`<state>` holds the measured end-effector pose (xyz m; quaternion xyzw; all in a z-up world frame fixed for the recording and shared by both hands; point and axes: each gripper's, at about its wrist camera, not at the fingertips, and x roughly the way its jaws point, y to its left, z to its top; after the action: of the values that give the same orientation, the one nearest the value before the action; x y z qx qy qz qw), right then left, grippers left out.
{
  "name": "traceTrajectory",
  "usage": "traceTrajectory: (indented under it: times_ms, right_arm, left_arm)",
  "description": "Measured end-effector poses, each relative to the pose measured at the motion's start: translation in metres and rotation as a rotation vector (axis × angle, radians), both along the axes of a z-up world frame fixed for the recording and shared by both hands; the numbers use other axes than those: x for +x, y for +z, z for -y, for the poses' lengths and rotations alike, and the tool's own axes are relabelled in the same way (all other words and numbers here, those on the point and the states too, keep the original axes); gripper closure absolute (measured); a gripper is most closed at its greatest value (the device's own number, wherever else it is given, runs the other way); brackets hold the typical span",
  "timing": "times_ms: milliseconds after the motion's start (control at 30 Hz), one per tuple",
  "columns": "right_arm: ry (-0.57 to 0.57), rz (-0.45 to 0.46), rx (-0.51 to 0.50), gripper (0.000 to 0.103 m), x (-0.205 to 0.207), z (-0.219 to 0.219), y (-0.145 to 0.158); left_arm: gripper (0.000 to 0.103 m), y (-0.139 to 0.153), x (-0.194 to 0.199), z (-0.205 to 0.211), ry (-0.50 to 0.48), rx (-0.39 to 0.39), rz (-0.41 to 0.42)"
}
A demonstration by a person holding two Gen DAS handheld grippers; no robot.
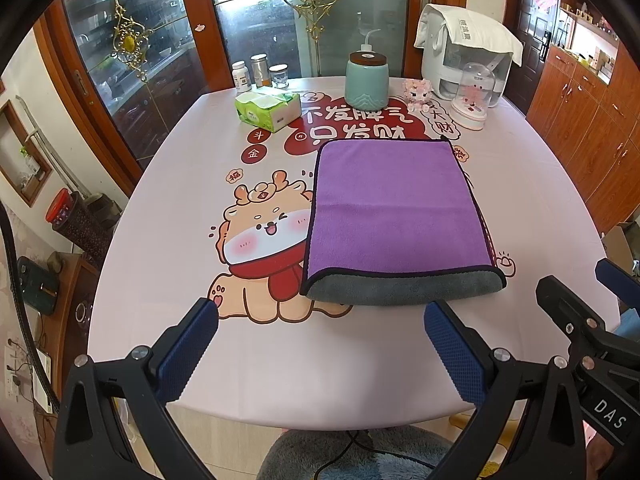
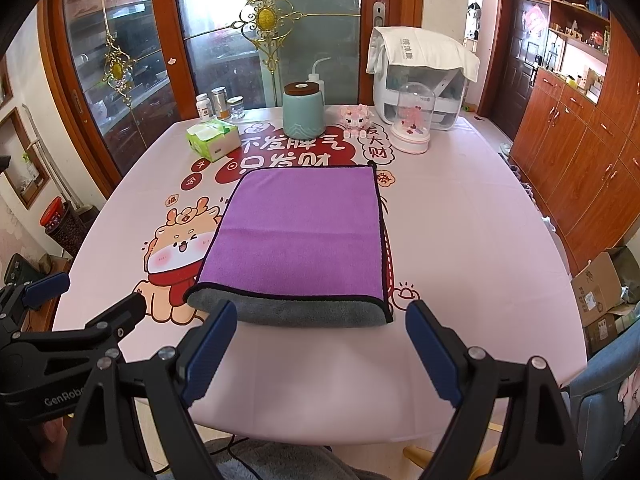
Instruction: Fold towel
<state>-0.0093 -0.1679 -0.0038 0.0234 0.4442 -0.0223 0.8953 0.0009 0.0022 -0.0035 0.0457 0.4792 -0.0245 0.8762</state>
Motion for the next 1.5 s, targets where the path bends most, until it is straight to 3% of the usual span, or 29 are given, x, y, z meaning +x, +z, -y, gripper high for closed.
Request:
traceTrajectory:
  times_ms: [767,1500]
  right_arm:
    - [0.012,-0.003,0.008,0.016,0.0,0.003,-0.004]
    - [0.031,-0.038,0.051,0.016,0.006,0.034,-0.028]
  left_arm:
    - [0.001,-0.002,-0.003,-0.005,0.017,0.0,-0.008]
    - [0.001,-0.006,-0.006,0.011,0.065,0.024,-0.01]
